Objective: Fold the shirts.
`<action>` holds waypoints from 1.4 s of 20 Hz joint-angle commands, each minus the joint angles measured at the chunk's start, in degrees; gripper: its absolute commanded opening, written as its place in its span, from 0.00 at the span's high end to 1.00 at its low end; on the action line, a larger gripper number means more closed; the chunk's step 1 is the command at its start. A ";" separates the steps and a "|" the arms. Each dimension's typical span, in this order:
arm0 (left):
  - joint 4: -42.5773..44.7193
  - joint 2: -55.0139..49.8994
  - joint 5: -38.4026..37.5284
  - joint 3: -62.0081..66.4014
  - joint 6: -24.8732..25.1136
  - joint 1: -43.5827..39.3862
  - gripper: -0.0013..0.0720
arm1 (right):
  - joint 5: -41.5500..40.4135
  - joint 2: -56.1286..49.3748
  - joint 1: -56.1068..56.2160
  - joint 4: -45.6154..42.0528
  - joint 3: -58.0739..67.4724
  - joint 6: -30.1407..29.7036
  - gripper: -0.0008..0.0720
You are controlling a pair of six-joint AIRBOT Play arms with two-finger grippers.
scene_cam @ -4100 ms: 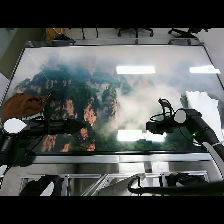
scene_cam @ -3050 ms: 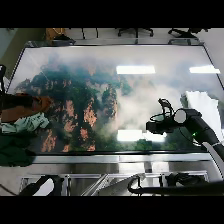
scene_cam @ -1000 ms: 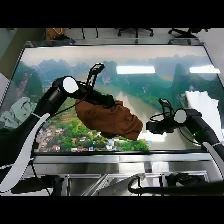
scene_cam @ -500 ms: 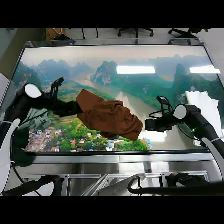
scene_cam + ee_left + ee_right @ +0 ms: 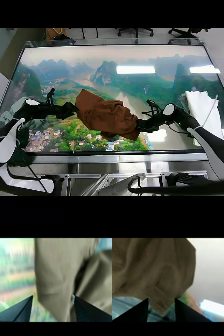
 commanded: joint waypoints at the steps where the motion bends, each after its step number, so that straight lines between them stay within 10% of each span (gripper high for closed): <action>1: -2.47 -7.52 -0.74 6.58 2.21 -1.20 0.23 | -3.02 -3.74 0.04 3.19 0.04 -2.62 0.48; 4: -2.43 -11.37 -1.68 9.81 2.16 -4.31 0.24 | -3.17 -6.34 0.04 5.60 0.07 -3.78 0.49; 7: -2.10 -13.42 -2.84 11.82 2.08 -6.10 0.90 | -3.15 -6.69 0.04 9.16 0.22 -7.50 0.49; 8: -2.03 -13.27 -3.32 12.55 2.14 -6.12 0.96 | -2.95 -6.67 0.04 9.38 0.37 -7.98 0.55; 9: -2.01 -12.79 -3.87 13.44 2.12 -6.01 0.96 | -2.45 -6.49 0.02 9.33 0.57 -8.50 0.87; 10: -1.97 -11.87 -4.59 14.43 2.05 -5.68 0.96 | -1.66 -6.05 -0.02 9.33 0.94 -9.55 0.96; 28: -1.84 29.18 -19.87 61.90 -12.57 -3.08 0.97 | 5.46 17.75 -17.64 5.95 65.22 -18.12 0.97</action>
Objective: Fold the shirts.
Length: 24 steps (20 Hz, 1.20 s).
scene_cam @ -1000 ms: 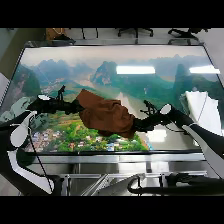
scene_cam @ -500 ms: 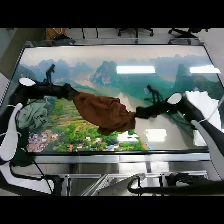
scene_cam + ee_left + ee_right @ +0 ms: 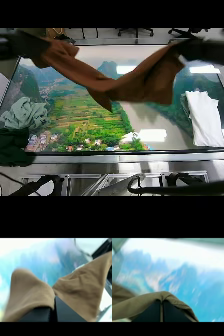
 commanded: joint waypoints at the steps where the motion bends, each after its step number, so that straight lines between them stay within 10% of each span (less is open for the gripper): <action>1: 0.68 7.41 2.36 10.03 -1.42 0.07 0.97 | -0.55 2.78 -1.73 -3.06 14.62 -1.14 0.97; 10: 25.40 19.54 12.24 -8.07 -3.17 0.00 0.97 | -1.68 0.35 -1.73 -2.80 12.44 -4.22 0.97; 21: 22.25 -34.67 14.29 -17.44 -2.38 -9.14 0.95 | -9.70 -45.24 4.61 9.77 -15.28 -11.26 0.96; 22: 18.93 -39.41 12.26 -13.44 -2.64 -8.55 0.85 | -10.23 -47.78 4.35 13.09 -14.38 -12.87 0.96; 23: 15.10 -43.28 9.62 -9.14 -2.82 -7.91 0.32 | -10.25 -49.16 3.93 15.26 -13.09 -14.03 0.91; 24: 10.95 -46.25 6.73 -4.74 -4.63 -7.06 0.03 | -9.97 -49.18 3.26 15.41 -11.69 -14.12 0.63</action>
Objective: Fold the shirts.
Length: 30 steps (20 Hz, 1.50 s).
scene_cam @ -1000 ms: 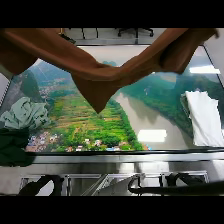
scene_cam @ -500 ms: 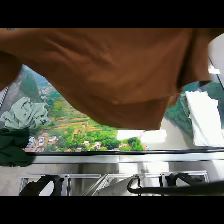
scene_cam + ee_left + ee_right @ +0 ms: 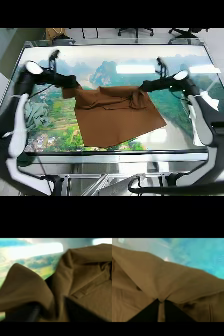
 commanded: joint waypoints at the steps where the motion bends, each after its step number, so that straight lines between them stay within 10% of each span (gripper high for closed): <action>1: -11.43 -13.70 -8.63 12.07 -3.85 1.97 0.03 | -0.15 -5.66 -1.22 4.98 2.95 -2.82 0.44; 4: -11.98 -13.11 -20.76 16.83 -6.99 4.63 0.03 | 3.93 -2.64 -4.96 -0.44 6.91 -2.75 0.35; 6: -11.85 -9.97 -27.02 13.73 -8.22 5.22 0.03 | 3.93 -1.95 -7.13 -2.12 7.13 -2.58 0.12; 11: 2.69 4.68 -27.82 -8.96 -8.37 2.54 0.03 | 0.81 -6.21 -6.75 -1.77 7.93 -2.82 0.12; 20: 6.40 29.38 -9.53 -56.35 -9.03 -1.90 0.03 | 0.48 -19.30 -2.25 5.81 21.66 -4.11 0.14; 27: -11.08 24.68 12.85 -66.10 -2.75 -11.43 0.03 | 0.48 -21.29 0.83 5.81 22.29 -4.13 0.22; 30: -10.45 19.12 11.17 -60.06 -0.76 -11.74 0.81 | 2.29 -21.27 0.85 5.77 22.47 -4.11 0.78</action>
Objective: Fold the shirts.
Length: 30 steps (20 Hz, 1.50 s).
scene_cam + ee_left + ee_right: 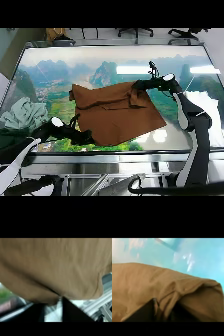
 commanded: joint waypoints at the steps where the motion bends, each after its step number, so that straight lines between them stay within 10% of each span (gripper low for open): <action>1: -1.49 -5.44 1.09 4.92 4.26 -0.50 0.96 | 2.36 -0.20 0.07 0.09 0.39 0.24 0.96; 12: 17.75 -16.76 -10.64 50.64 -1.22 19.98 0.97 | 23.12 22.29 -11.65 -11.54 -19.37 10.69 0.97; 18: 17.53 -37.07 -12.66 79.34 -1.29 15.76 0.96 | -1.64 55.56 0.31 -11.50 -69.24 23.91 0.96; 23: 11.50 -41.24 -7.28 81.92 -3.67 14.67 0.96 | -18.75 68.39 7.26 -10.93 -84.59 30.18 0.96; 24: 8.09 -40.28 -6.60 79.89 -3.65 15.12 0.85 | -19.74 68.54 7.23 -10.93 -84.46 28.92 0.95; 26: 0.96 -38.88 -10.54 79.58 -3.67 16.83 0.07 | -20.96 68.13 6.80 -11.41 -83.54 26.27 0.55; 30: -1.42 -33.70 -30.97 79.82 -7.34 22.12 0.04 | -7.91 65.00 -4.63 -21.59 -73.79 24.87 0.32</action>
